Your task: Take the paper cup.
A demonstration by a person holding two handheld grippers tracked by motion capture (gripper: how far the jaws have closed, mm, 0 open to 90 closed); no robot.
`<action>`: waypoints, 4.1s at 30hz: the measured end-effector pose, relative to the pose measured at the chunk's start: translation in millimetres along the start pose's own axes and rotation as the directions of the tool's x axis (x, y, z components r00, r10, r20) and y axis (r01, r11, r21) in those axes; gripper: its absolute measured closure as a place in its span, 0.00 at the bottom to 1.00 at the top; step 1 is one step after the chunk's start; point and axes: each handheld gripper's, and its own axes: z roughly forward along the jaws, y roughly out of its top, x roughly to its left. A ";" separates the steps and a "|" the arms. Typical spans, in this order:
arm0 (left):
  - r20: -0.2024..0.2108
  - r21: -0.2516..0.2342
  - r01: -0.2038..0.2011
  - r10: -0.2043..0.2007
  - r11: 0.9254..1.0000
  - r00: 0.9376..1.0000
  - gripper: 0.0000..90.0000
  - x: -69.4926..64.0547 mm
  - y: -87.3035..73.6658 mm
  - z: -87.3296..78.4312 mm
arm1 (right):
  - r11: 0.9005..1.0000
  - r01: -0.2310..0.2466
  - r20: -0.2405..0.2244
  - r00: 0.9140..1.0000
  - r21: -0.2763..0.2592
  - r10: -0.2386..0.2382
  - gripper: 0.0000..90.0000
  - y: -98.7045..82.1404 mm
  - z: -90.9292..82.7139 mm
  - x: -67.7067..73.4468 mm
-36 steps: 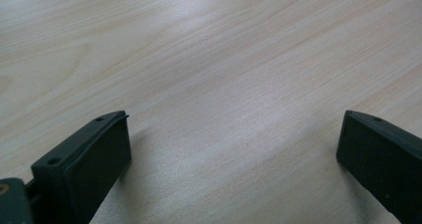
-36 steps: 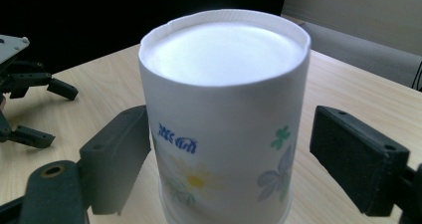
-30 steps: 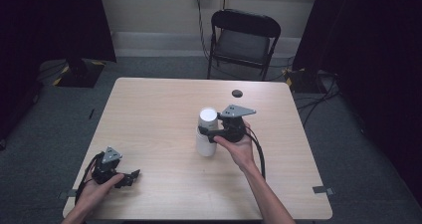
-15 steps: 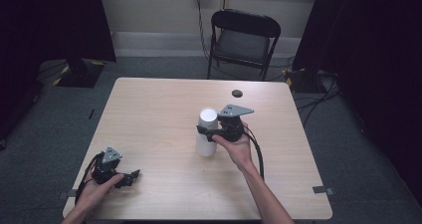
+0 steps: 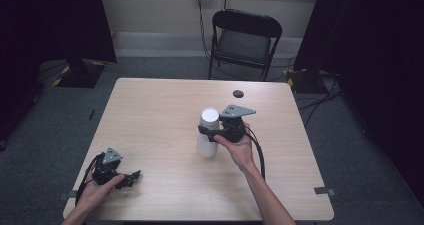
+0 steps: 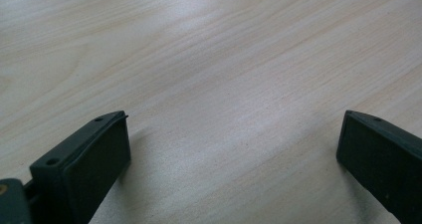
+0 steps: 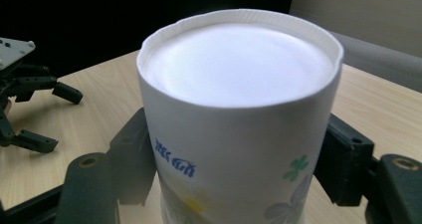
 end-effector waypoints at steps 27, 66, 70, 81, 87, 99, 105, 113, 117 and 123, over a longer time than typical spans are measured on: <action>-0.001 -0.001 0.000 0.000 1.000 1.000 0.00 -0.1 0.0 0.0 | 0.999 0.001 -0.010 1.000 -0.049 -0.001 0.34 21.0 -11.3 1.0; -0.004 0.000 0.001 -0.001 1.000 1.000 0.00 -0.1 0.5 0.5 | 0.990 -0.061 -0.029 0.998 -0.130 0.057 0.39 51.5 -40.2 -0.2; -0.009 0.002 0.004 -0.004 1.000 1.000 0.00 -0.4 1.5 0.9 | 0.989 -0.063 -0.031 0.998 -0.137 0.060 0.39 52.7 -44.7 0.6; -0.004 -0.015 0.002 -0.002 1.000 1.000 0.18 -2.5 6.0 0.7 | 0.983 -0.058 -0.026 0.998 -0.174 0.055 0.39 53.5 -70.7 6.9; 0.017 -0.040 -0.017 0.018 0.999 1.000 0.21 -5.1 7.8 0.4 | 0.988 -0.050 -0.020 0.999 -0.147 0.047 0.39 46.8 -80.1 11.1; 0.033 -0.125 -0.030 0.034 0.992 0.999 0.23 -15.3 15.3 -12.3 | 0.985 -0.096 -0.049 0.995 -0.144 0.090 0.40 25.3 -96.3 21.3; 0.061 -0.177 -0.025 0.037 0.984 0.997 0.23 -24.0 20.9 -17.3 | 0.985 -0.124 -0.077 0.990 -0.120 0.116 0.40 11.7 -97.7 25.5; 0.127 -0.233 -0.034 0.065 0.972 0.990 0.26 -43.0 29.7 -29.0 | 0.985 -0.147 -0.102 0.985 -0.093 0.137 0.40 2.8 -100.4 29.7; 0.142 -0.271 -0.064 0.105 0.961 0.984 0.28 -57.5 35.4 -34.5 | 0.985 -0.160 -0.119 0.981 -0.066 0.151 0.40 -3.5 -99.8 32.9; 0.188 -0.307 -0.071 0.134 0.949 0.973 0.35 -71.6 46.1 -38.6 | 0.981 -0.191 -0.163 0.969 -0.030 0.184 0.40 -10.0 -92.8 37.2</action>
